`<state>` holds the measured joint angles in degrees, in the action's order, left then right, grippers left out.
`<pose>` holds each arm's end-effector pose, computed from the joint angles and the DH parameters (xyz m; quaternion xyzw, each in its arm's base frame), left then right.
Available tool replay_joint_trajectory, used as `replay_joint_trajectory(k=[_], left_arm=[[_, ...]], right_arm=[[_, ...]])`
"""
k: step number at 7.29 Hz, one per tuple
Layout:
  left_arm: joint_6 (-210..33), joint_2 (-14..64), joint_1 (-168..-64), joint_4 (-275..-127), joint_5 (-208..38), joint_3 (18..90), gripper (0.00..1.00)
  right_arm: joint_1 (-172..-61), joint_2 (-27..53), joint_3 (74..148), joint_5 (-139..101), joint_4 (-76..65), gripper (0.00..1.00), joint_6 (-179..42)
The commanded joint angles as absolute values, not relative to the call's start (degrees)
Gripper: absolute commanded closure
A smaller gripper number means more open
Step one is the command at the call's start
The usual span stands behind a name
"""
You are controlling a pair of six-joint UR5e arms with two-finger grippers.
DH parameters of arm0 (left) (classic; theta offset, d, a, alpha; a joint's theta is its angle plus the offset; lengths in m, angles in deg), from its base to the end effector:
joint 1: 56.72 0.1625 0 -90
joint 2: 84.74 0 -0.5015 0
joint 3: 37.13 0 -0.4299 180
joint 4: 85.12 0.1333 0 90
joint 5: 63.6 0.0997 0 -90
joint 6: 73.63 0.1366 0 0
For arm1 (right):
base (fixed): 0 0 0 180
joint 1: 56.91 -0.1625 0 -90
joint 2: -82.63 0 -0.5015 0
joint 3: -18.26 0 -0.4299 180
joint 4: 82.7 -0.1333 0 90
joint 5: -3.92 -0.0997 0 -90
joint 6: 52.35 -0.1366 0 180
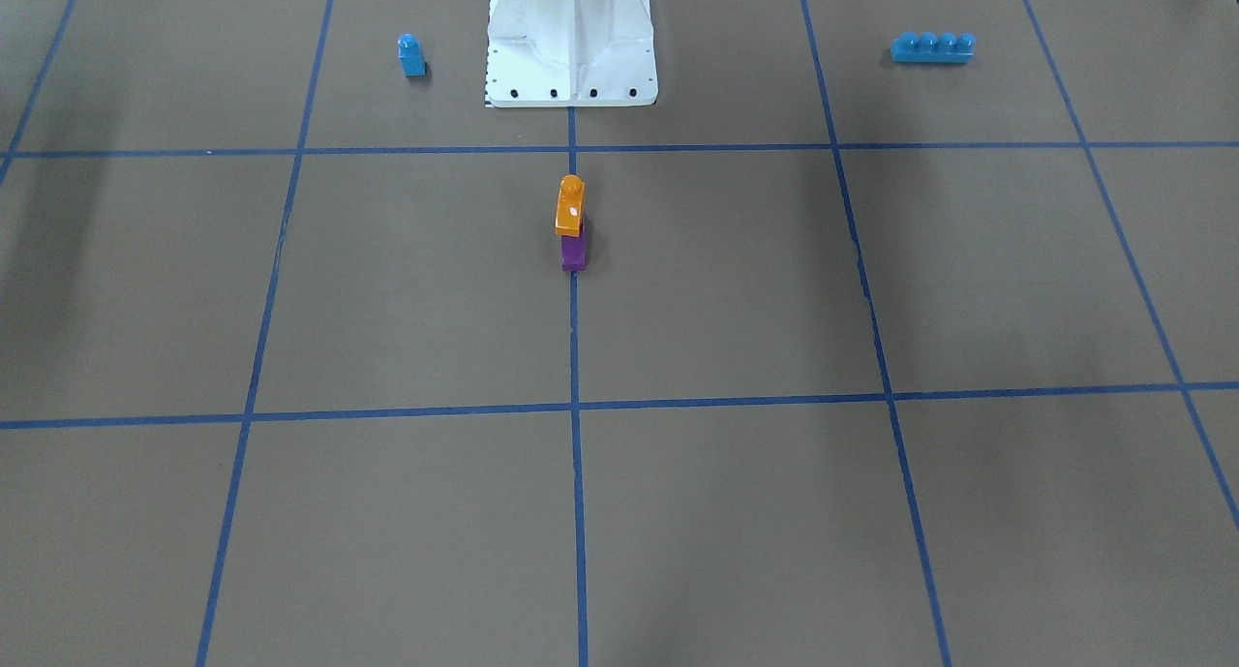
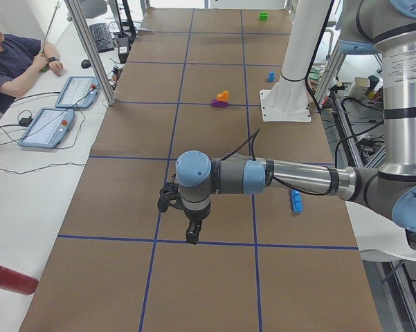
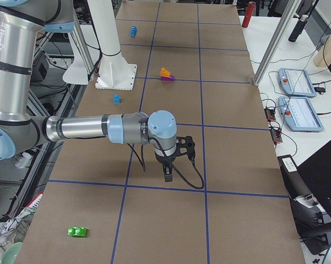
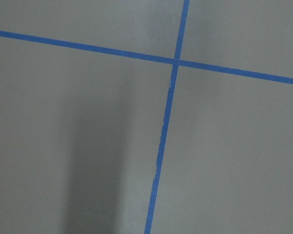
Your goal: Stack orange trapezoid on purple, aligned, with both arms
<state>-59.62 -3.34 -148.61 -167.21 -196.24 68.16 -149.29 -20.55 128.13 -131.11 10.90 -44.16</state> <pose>-0.0556 -0.4479 0.7109 0.0405 0.3614 0.0945 0.9267 0.0540 -0.4155 0.6917 0.0601 -0.3789 -0.0571 0.9217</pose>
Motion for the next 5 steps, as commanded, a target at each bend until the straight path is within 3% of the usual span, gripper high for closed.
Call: replay_joint_trajectory(k=[1,5], left_arm=[[-59.65,-3.26,-148.56,-167.21,-195.87,68.08,0.0],[-59.65,-3.35,-148.56,-167.21,-195.87,68.08,0.0]], right_arm=[[-149.28,-20.55,128.39,-131.51,10.82,0.0,-44.18],[-149.28,-20.55,128.3,-131.6,9.85,0.0,-44.09]])
